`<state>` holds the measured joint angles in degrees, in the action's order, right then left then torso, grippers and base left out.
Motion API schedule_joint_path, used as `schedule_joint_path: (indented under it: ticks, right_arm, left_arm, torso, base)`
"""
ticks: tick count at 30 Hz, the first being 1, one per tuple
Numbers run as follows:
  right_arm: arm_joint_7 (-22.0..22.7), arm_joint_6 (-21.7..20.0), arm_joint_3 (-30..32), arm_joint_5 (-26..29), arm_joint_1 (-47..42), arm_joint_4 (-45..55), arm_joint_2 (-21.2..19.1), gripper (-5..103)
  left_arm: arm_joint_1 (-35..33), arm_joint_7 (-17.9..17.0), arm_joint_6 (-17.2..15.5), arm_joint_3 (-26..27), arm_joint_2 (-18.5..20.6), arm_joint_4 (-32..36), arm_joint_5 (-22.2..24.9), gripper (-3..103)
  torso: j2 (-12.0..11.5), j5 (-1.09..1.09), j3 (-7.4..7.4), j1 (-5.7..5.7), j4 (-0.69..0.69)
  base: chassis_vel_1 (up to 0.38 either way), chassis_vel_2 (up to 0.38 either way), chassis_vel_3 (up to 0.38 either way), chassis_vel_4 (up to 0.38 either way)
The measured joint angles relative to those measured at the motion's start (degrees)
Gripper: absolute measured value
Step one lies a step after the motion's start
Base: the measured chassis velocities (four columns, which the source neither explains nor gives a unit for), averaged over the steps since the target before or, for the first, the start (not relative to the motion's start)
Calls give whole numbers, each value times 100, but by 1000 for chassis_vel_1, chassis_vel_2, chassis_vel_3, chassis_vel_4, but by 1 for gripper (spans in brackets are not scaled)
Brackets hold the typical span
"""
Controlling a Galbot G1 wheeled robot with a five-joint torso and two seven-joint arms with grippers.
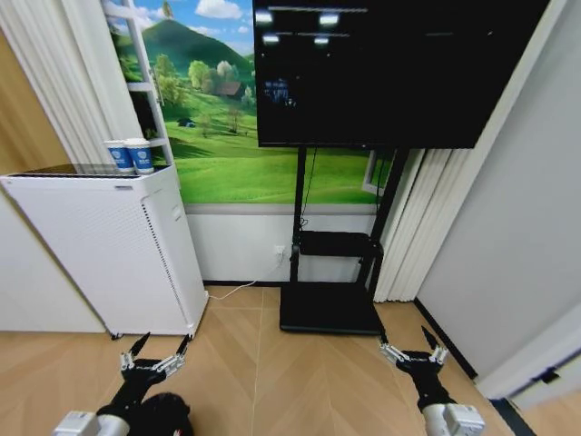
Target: Pick up the trash bin and place the garbage on the floor into it.
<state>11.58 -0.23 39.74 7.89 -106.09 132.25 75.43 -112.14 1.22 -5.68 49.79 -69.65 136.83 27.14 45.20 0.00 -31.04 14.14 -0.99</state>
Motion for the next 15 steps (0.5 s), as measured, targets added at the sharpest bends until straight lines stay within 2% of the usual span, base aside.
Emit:
schedule_joint_path:
  ticks: [8,10,11,13,14,15]
  right_arm:
    - [0,0,-1,0,0,-1,1,100]
    - [0,0,1,0,-1,0,0,100]
    - [-1,0,-1,0,-1,-1,0,100]
    - [0,0,-1,0,0,-1,0,100]
    - [0,0,0,0,-1,0,1,100]
    - [0,0,0,0,-1,0,1,100]
  left_arm:
    - [0,1,0,0,0,0,0,100]
    - [-1,2,0,0,0,0,0,100]
    - [0,0,0,1,0,0,0,100]
    - [-1,3,0,0,0,0,0,100]
    - [0,1,0,0,0,0,0,100]
    - [0,1,0,0,0,0,0,100]
  torso:
    - [-7,3,3,-2,-1]
    - [-7,-4,6,-6,0]
    - [-8,3,6,-6,0]
    - [-11,4,5,-5,2]
    - [-9,-7,8,-7,-3]
    - [-9,-7,8,-7,-3]
  base:
    - [316,-323,-322,321]
    - [362,-370,-358,364]
    - [381,-370,-376,376]
    - [374,-352,-376,366]
    - [351,-352,-337,366]
    - [351,-352,-337,366]
